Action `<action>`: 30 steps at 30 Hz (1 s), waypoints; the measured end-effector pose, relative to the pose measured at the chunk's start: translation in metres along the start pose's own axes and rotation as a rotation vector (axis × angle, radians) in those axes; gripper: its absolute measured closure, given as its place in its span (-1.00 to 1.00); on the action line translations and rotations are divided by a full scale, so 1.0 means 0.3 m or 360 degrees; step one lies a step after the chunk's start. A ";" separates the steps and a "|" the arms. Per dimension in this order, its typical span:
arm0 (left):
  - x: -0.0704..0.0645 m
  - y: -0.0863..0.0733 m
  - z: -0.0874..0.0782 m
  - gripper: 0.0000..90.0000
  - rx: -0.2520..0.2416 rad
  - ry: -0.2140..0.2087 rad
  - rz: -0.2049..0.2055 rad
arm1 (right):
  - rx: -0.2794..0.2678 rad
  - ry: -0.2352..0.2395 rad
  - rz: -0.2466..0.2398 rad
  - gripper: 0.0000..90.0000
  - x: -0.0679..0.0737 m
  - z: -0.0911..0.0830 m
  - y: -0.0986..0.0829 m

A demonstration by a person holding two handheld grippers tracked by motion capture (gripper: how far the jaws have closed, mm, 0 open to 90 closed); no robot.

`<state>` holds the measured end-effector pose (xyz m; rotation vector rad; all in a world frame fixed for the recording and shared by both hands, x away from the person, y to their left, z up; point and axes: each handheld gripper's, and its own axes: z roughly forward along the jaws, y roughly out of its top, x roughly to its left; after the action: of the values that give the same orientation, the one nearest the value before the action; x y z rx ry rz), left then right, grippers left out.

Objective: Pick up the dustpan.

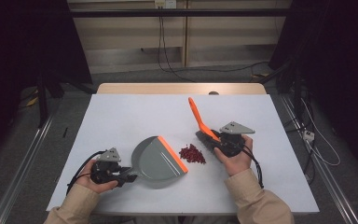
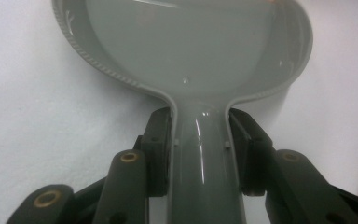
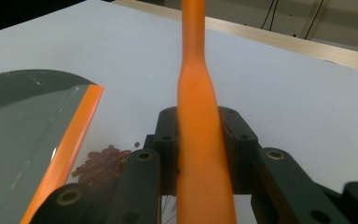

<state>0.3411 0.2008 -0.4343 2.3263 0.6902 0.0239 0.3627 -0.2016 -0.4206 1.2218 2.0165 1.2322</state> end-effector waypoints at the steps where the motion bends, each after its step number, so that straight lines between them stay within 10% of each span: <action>1: -0.005 0.002 0.000 0.36 -0.0002 0.0022 0.0001 | 0.0001 0.0002 -0.0001 0.58 0.000 -0.001 0.000; 8: -0.049 0.026 0.017 0.13 0.0097 0.0195 0.0073 | 0.0005 0.0001 0.0001 0.58 0.001 -0.001 0.000; 12: -0.059 0.038 0.032 0.33 0.0119 0.0212 0.0136 | 0.0007 -0.0003 -0.0004 0.58 0.002 0.000 0.000; 30: -0.079 0.069 0.056 0.40 0.0129 0.0018 0.0223 | 0.0034 -0.0094 -0.0073 0.58 0.035 0.056 -0.007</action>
<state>0.3340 0.1662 -0.4299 2.4503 0.5419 0.0737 0.3692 -0.1853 -0.4300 1.2010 2.0085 1.1425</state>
